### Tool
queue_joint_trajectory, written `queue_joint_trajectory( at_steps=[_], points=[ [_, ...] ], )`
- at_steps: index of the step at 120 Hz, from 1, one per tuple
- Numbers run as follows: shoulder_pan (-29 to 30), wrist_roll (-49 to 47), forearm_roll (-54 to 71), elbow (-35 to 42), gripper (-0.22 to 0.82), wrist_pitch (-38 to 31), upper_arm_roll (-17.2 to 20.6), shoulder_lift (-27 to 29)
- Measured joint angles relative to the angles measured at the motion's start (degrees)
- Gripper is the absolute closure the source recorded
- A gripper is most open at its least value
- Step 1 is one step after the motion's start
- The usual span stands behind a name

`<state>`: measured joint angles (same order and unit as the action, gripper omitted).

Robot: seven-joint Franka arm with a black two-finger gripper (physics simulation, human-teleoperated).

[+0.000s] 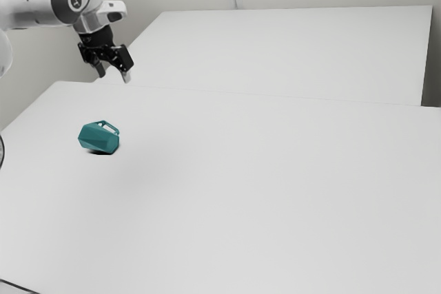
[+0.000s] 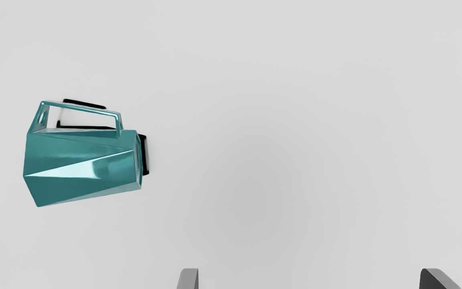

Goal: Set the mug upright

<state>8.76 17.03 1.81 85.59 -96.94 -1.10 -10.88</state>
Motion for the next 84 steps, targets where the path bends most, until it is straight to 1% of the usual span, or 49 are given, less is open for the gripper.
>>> queue_joint_trajectory(
  at_steps=[21,31,36,45,51,56,66,76,84],
  points=[
    [0.12,1.36,-2.34,2.69,0.00,-1.39,-3.64,1.68],
    [0.26,1.80,-3.28,4.44,0.00,-1.83,-4.40,3.70],
    [0.18,1.94,-3.56,6.79,0.00,-2.37,-4.53,5.83],
    [-0.63,1.72,-4.14,15.76,0.00,-4.82,-5.34,12.45],
    [-0.54,1.42,-5.50,19.91,0.00,-6.23,-5.86,15.46],
    [1.64,1.18,-7.11,22.71,0.00,-7.41,-6.05,17.27],
    [9.74,0.77,-11.56,27.53,0.00,-10.01,-6.11,19.65],
    [14.91,0.47,-14.48,29.46,0.00,-12.08,-5.65,19.93],
    [18.70,0.39,-16.49,30.28,0.00,-13.89,-4.13,18.64]
  ],
)
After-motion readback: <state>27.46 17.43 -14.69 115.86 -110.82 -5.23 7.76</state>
